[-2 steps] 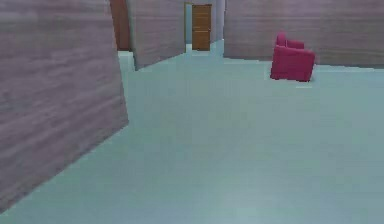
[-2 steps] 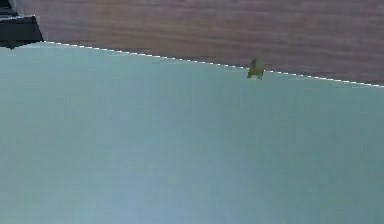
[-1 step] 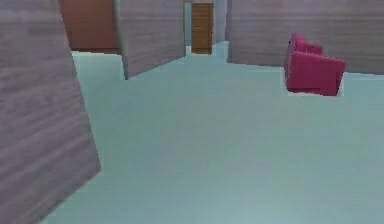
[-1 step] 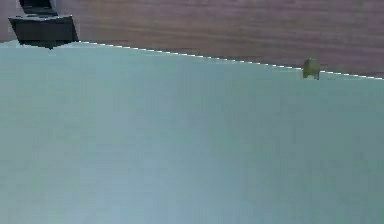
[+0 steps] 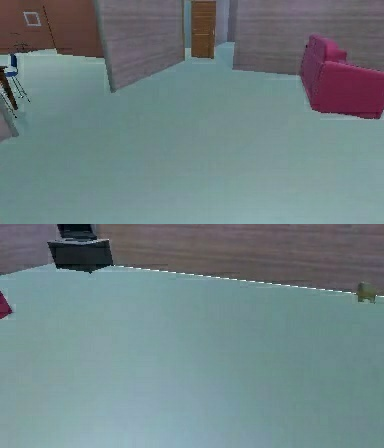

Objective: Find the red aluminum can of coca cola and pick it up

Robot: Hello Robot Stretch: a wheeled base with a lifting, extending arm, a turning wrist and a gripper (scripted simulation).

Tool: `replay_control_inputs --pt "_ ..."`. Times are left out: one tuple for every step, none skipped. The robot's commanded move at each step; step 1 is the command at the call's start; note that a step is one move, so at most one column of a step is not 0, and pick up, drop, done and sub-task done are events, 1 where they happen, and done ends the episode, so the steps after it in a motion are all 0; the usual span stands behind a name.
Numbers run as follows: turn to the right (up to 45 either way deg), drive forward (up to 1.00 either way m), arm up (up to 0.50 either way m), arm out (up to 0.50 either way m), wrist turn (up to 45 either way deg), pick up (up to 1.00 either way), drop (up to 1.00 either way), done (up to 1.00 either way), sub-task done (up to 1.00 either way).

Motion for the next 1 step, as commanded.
replay_control_inputs --pt "3.0 0.0 0.0 0.0 0.0 0.0 0.0 0.0 0.0"
